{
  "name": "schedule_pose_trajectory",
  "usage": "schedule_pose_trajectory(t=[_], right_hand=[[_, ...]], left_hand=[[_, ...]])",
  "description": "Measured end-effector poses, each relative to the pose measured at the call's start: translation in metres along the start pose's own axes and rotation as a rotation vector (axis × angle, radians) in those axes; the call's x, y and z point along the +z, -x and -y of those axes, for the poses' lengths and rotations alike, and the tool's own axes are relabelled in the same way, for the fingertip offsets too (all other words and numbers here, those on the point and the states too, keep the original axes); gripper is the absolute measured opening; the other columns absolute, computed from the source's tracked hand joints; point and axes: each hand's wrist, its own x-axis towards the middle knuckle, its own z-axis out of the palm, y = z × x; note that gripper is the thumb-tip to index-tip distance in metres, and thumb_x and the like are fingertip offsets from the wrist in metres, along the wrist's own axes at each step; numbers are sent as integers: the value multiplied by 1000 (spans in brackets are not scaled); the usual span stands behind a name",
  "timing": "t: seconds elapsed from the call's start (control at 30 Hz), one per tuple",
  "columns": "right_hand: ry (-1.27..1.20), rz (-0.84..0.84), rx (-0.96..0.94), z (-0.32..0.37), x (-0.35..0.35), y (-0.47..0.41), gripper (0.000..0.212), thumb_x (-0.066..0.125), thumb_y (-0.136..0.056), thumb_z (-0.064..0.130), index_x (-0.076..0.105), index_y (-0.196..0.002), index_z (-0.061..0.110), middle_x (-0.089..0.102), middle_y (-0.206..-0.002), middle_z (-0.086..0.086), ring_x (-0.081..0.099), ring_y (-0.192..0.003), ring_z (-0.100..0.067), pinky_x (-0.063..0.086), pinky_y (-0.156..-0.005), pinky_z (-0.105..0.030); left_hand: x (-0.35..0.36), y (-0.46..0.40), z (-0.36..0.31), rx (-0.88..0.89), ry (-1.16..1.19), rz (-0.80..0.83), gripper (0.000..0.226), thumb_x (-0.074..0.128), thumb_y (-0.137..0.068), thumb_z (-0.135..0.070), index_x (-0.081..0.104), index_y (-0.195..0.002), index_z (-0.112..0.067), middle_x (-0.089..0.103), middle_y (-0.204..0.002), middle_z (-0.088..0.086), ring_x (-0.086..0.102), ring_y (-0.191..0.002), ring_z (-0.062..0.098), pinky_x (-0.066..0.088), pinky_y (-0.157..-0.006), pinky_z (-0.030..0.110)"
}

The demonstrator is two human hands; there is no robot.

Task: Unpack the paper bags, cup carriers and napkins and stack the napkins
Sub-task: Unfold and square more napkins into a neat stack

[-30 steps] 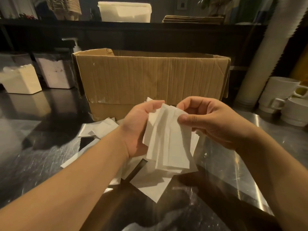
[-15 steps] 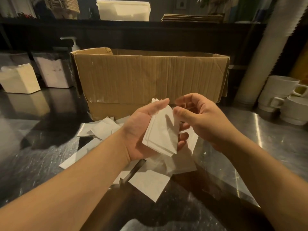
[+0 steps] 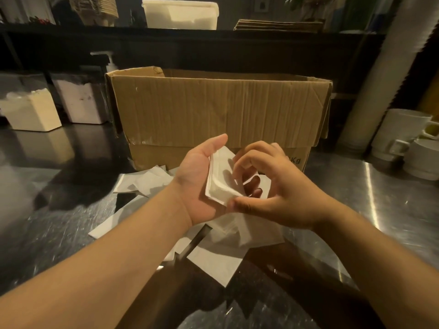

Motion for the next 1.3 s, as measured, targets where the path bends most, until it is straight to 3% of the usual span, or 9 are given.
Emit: schedule_pose_trajectory(t=[0.13, 0.23, 0.5, 0.67, 0.83, 1.07, 1.3], right_hand=[[-38, -3, -31, 1, 1, 1, 47, 66, -70, 75, 62, -104, 43, 50, -119, 27, 44, -120, -8, 50, -101, -41], [-125, -46, -45, 1, 2, 1, 35, 60, -77, 71, 63, -97, 43, 56, -112, 22, 51, -113, -9, 52, -95, -41], [77, -45, -98, -5, 6, 1, 42, 70, -76, 66, 64, -110, 42, 50, -120, 28, 41, -122, -11, 46, -100, -47], [126, -162, -168, -2, 10, 1, 16, 68, -85, 48, 70, -94, 35, 58, -112, 20, 44, -114, -9, 39, -97, -43], [117, -168, -220, -1, 11, 1, 23, 63, -86, 53, 72, -87, 31, 61, -107, 21, 47, -112, -12, 39, -93, -39], [120, -88, -219, 4, 8, 3, 30, 67, -81, 63, 69, -96, 37, 55, -113, 23, 43, -116, -12, 42, -95, -47], [157, -168, -247, 2, 9, 2, 14, 67, -88, 44, 69, -98, 34, 61, -110, 17, 46, -111, -10, 38, -94, -40]], left_hand=[[0, -1, 0, -11, -1, 8, 48, 60, -94, -51, 64, -114, -8, 60, -93, 10, 56, -87, 24, 45, -88, 36], [-3, -3, 0, -9, 27, 2, 50, 64, -91, -51, 62, -117, -8, 57, -97, 9, 55, -88, 24, 40, -95, 36], [-6, -4, 1, -4, 15, -2, 51, 57, -95, -55, 67, -112, -8, 62, -91, 10, 58, -88, 24, 33, -105, 37], [2, 2, 1, 14, 2, -8, 50, 56, -95, -54, 66, -112, -7, 60, -87, 9, 57, -82, 22, 43, -86, 33], [8, 5, 1, 38, 2, -65, 48, 54, -96, -55, 65, -103, -8, 60, -80, 8, 60, -71, 21, 51, -71, 34], [7, 6, 1, 54, -19, -82, 55, 52, -96, -57, 61, -121, -8, 66, -84, 12, 65, -73, 24, 55, -71, 36], [6, 4, 0, 48, 32, -83, 50, 55, -95, -55, 64, -113, -10, 66, -83, 10, 64, -72, 23, 53, -74, 35]])
